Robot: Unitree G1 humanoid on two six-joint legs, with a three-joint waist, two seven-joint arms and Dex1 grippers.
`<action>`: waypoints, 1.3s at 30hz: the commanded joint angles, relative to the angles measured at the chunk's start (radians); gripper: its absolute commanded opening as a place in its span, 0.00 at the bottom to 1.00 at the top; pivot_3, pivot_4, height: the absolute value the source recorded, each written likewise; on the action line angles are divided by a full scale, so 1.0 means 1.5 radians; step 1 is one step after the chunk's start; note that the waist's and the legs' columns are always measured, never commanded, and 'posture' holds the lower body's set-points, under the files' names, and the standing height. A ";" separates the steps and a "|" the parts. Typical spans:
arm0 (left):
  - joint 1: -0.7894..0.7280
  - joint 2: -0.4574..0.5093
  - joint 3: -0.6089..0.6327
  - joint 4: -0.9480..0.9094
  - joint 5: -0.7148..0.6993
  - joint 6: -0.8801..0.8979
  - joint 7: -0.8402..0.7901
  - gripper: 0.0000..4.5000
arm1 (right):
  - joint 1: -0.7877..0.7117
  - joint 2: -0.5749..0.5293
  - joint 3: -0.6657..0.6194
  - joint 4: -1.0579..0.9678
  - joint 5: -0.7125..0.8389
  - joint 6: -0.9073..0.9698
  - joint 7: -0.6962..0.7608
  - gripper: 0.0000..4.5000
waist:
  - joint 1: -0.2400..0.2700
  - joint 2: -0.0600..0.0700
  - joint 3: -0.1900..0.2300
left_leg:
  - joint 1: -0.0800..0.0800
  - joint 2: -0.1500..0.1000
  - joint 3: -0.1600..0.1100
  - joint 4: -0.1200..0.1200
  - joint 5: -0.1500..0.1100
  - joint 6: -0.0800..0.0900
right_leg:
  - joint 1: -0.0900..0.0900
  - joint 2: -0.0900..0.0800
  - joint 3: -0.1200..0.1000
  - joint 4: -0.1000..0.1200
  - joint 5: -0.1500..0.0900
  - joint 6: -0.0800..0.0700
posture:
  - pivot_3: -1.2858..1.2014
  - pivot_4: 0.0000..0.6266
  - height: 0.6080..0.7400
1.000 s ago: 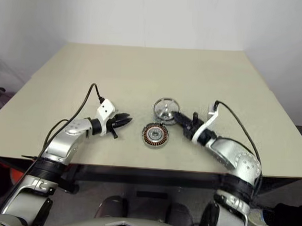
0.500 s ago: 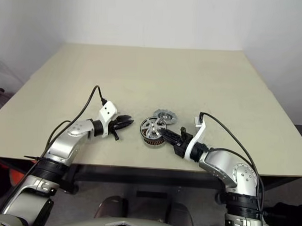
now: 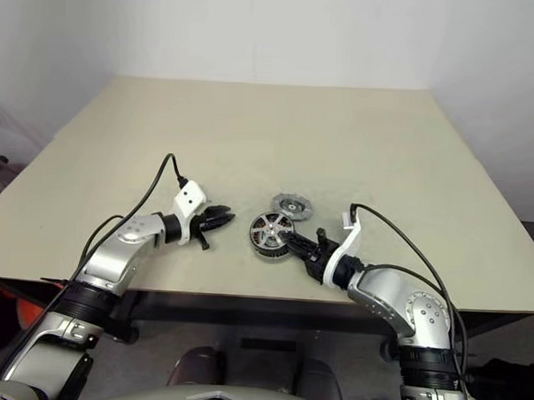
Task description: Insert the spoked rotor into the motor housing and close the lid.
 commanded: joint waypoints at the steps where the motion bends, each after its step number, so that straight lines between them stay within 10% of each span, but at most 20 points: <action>1: -0.007 0.007 0.013 -0.021 -0.002 -0.010 0.000 0.22 | -0.008 -0.005 0.001 -0.014 0.012 -0.011 0.013 0.08 | 0.000 0.000 0.000 | 0.000 0.000 0.000 0.000 0.000 0.000 | 0.000 0.000 0.000 0.000 0.000 0.000 | 0.52 0.00 1.00; 11: -0.006 0.007 0.013 -0.022 -0.002 -0.009 0.001 0.22 | -0.013 -0.003 0.004 0.008 0.011 -0.029 0.000 0.08 | 0.000 0.000 0.000 | 0.000 0.000 0.000 0.000 0.000 0.000 | 0.000 0.000 0.000 0.000 0.000 0.000 | 0.52 0.00 1.00; 16: -0.006 0.007 0.013 -0.022 -0.002 -0.008 0.001 0.22 | -0.015 -0.012 0.000 -0.025 0.004 -0.027 0.030 0.40 | 0.000 0.000 0.000 | 0.000 0.000 0.000 0.000 0.000 0.000 | 0.000 0.000 0.000 0.000 0.000 0.000 | 0.52 0.00 1.00; 29: -0.007 0.006 0.011 -0.021 -0.002 -0.008 0.001 0.22 | 0.003 -0.097 -0.031 -0.051 -0.054 -0.016 0.117 0.40 | 0.002 0.000 0.000 | 0.000 0.000 0.000 0.000 0.000 0.000 | 0.000 0.000 0.000 0.000 0.000 0.000 | 0.52 0.00 1.00; 39: -0.018 -0.001 0.009 -0.007 0.000 -0.013 0.002 0.22 | -0.086 -0.141 0.057 -0.070 -0.425 -0.079 0.339 0.40 | -0.001 -0.001 0.000 | 0.000 0.000 0.000 0.001 0.000 0.000 | 0.001 0.000 0.000 0.000 0.000 0.000 | 0.52 0.00 1.00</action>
